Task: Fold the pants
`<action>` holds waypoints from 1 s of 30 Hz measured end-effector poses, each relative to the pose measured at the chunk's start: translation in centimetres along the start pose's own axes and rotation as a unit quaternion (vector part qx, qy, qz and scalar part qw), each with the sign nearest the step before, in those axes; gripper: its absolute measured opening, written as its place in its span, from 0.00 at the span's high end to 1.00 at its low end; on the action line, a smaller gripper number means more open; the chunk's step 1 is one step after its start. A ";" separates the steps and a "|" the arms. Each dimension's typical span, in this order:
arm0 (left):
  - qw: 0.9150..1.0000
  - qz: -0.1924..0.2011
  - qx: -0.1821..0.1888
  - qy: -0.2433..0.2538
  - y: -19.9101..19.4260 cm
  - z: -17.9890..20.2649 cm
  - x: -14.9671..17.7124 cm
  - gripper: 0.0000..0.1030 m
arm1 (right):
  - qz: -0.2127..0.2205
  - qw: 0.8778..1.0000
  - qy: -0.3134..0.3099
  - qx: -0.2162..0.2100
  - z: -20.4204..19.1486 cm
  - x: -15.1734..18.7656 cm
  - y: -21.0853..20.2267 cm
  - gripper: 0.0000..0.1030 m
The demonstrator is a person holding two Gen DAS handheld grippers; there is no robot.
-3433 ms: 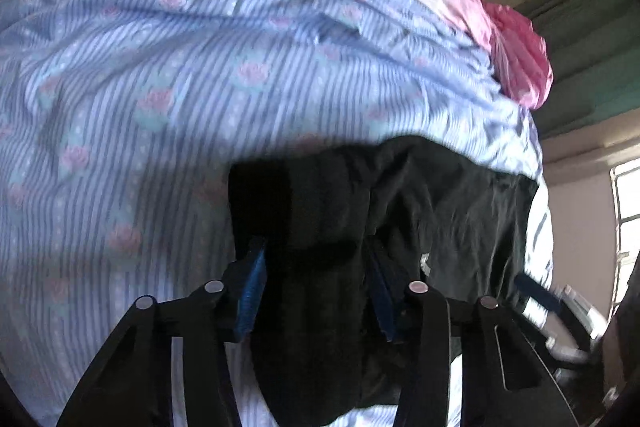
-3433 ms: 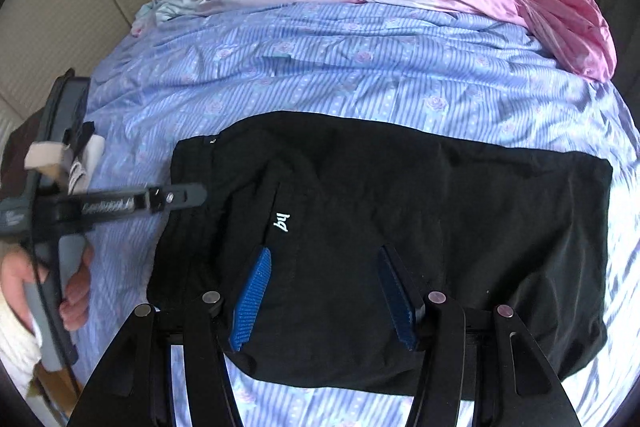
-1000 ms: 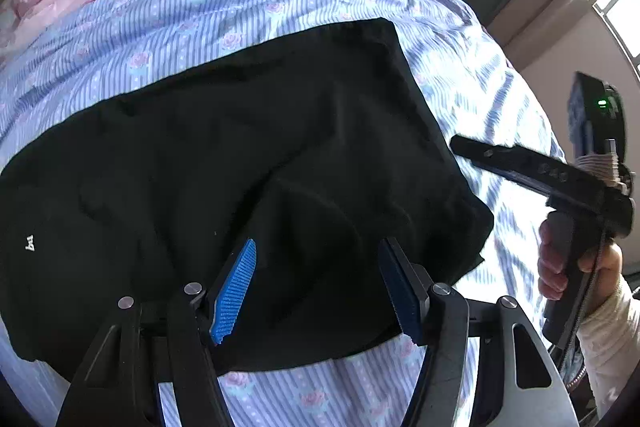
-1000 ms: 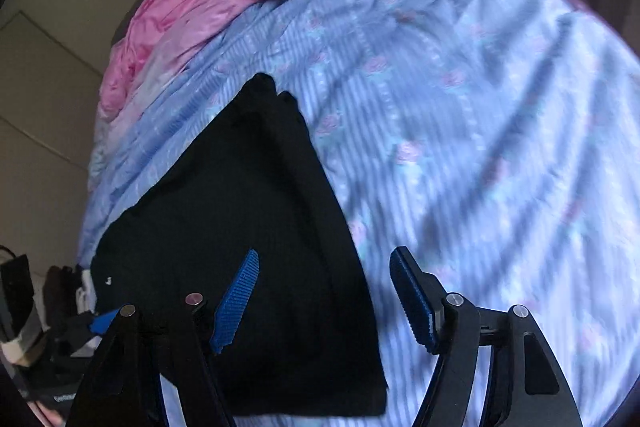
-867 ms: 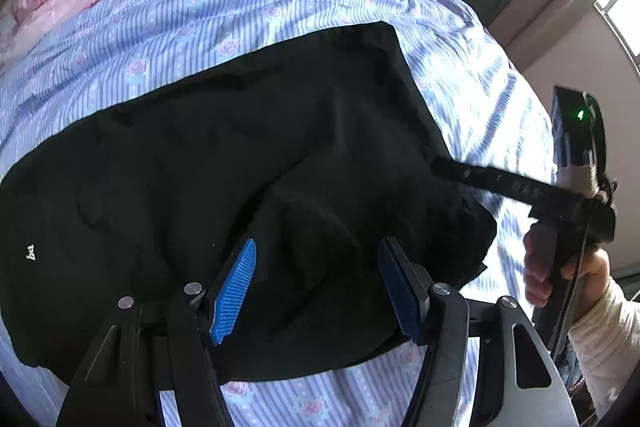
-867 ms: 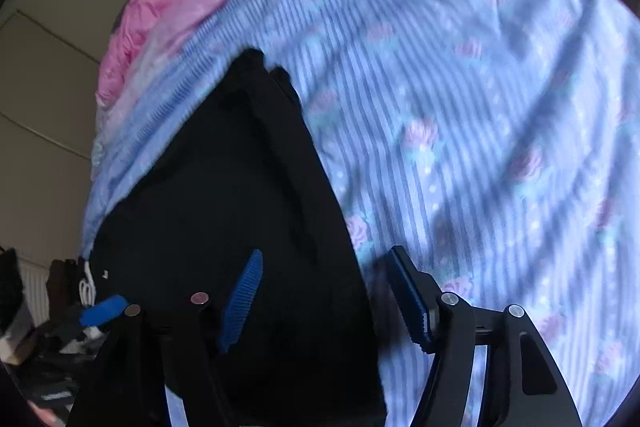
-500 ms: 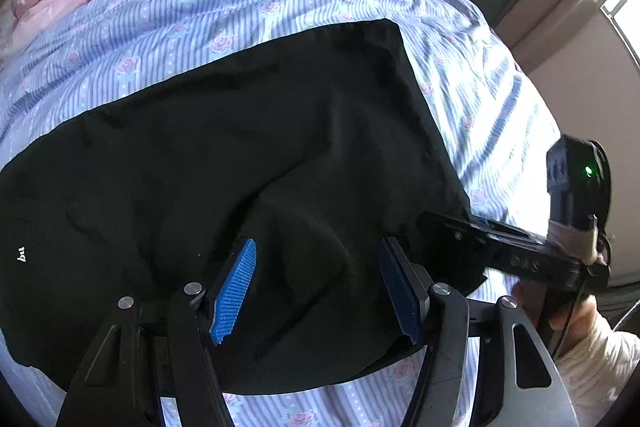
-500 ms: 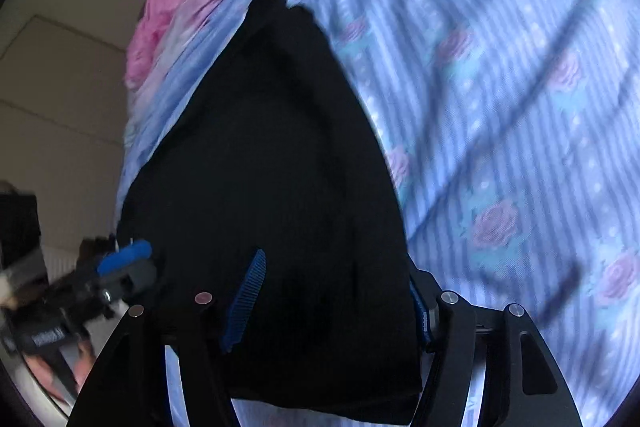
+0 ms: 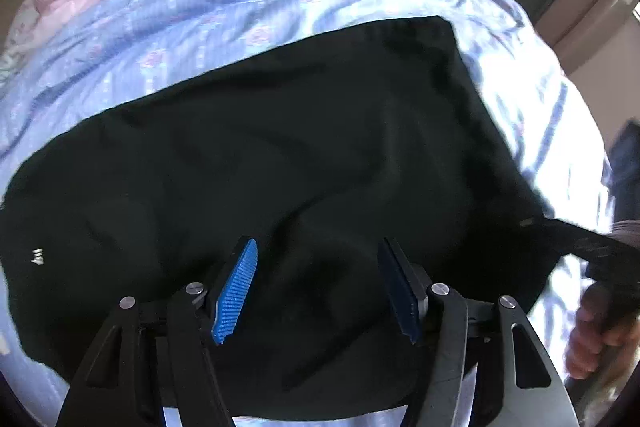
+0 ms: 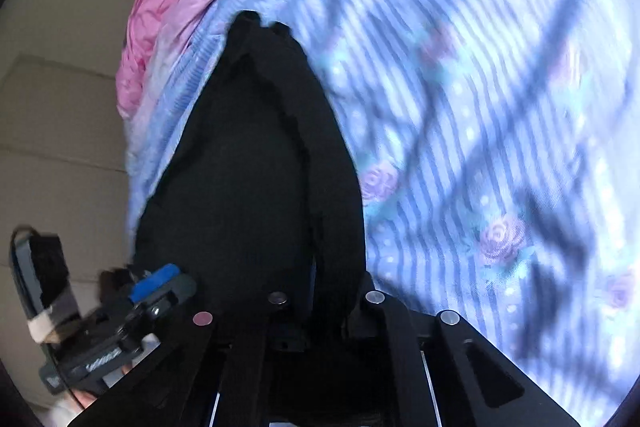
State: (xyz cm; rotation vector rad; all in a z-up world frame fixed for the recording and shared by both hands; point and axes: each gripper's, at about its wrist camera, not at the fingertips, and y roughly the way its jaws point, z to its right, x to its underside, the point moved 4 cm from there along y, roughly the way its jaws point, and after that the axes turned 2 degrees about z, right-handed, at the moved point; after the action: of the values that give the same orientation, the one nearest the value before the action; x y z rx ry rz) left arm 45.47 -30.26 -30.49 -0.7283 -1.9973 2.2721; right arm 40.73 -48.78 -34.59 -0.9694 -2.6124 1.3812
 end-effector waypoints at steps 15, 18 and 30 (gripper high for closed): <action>0.998 -0.011 0.006 -0.062 -2.0 -7.3 3.6 0.46 | 0.050 0.996 -0.023 0.068 -2.5 -2.0 -4.2 0.95; 0.999 -0.010 -0.006 -0.053 -2.0 -7.3 4.0 0.46 | 0.034 0.996 -0.030 0.080 -1.6 -1.5 -3.2 0.84; 0.995 0.038 0.006 -0.097 -6.2 -9.8 4.6 0.44 | 0.101 0.968 -0.064 0.219 -4.7 0.9 -6.4 0.44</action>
State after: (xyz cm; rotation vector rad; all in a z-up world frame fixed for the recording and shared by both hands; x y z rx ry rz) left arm 43.15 -18.51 -26.77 -0.6151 -2.0670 2.4838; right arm 38.16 -47.45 -27.13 -1.1247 -2.1738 2.0153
